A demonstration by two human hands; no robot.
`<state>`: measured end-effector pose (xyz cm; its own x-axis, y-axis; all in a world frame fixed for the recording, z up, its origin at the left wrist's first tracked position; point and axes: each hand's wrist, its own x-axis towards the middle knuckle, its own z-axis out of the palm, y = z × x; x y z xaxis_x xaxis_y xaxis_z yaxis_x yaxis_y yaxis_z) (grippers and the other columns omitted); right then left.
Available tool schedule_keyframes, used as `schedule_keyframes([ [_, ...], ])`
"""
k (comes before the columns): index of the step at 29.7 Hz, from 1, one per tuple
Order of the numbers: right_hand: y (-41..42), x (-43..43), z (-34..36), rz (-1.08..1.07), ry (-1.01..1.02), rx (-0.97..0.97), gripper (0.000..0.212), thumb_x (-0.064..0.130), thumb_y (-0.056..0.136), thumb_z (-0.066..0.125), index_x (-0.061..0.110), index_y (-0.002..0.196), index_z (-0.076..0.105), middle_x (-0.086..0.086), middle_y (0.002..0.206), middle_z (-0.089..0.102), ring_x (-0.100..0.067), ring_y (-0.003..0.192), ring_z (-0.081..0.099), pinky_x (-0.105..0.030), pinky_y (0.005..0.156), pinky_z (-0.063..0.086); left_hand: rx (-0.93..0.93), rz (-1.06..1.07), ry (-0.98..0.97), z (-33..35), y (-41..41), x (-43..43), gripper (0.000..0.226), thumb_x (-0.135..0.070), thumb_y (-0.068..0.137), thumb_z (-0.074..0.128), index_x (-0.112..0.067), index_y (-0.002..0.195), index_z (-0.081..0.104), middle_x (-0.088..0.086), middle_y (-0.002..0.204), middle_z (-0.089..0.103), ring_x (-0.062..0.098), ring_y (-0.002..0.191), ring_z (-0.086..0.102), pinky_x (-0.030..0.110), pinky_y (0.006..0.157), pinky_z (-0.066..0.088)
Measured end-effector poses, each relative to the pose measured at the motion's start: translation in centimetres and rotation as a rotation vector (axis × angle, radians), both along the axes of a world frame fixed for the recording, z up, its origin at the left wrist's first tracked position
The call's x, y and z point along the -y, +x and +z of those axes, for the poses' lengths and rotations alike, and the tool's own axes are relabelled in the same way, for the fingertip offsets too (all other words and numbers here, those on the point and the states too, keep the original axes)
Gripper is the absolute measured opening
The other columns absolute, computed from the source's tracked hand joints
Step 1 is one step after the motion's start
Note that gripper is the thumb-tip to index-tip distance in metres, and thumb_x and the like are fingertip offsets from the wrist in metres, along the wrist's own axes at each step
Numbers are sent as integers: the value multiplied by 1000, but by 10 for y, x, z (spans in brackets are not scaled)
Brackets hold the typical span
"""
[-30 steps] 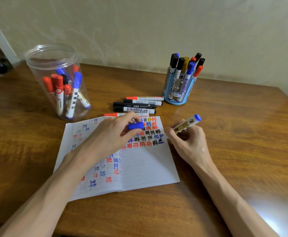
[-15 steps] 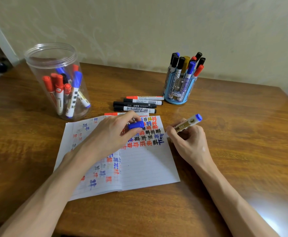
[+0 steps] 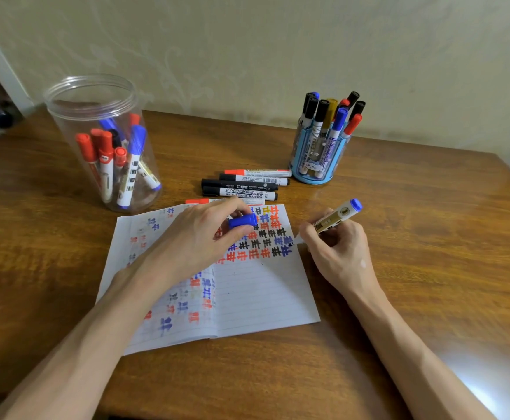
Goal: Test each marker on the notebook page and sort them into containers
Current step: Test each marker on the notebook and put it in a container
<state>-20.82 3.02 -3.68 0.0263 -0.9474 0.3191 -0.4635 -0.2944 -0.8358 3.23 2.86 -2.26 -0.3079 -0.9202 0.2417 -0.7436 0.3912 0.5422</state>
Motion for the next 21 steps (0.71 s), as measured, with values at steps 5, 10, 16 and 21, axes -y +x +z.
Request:
schedule_keyframes([
  [5,0,-1,-1,4,14,-35,24,24,88,64,11,68,60,16,62,66,-5,56,57,-25,53,45,-5,-15,-24,-1,1,2,32,-44,95,61,-30,124,65,-21,114,65,-16,92,55,6,66,42],
  [10,-1,1,-2,-4,51,16,24,14,89,64,12,66,57,16,61,66,-3,54,55,-19,52,42,-45,-46,-11,3,0,0,47,-55,88,56,-32,128,68,-22,118,66,-19,96,55,3,71,43],
  [16,-1,0,7,19,88,236,4,8,97,69,5,95,68,-2,71,70,-7,59,64,-19,58,51,-101,-41,-17,9,-1,-3,36,-43,83,73,-29,116,75,-24,99,65,-25,86,56,-2,76,42],
  [21,0,-3,12,88,133,310,7,13,99,70,6,100,68,-15,73,74,-19,66,70,-26,64,55,-79,-48,-39,7,-1,-2,44,-55,81,65,-30,115,76,-22,102,70,-23,87,57,-1,78,43],
])
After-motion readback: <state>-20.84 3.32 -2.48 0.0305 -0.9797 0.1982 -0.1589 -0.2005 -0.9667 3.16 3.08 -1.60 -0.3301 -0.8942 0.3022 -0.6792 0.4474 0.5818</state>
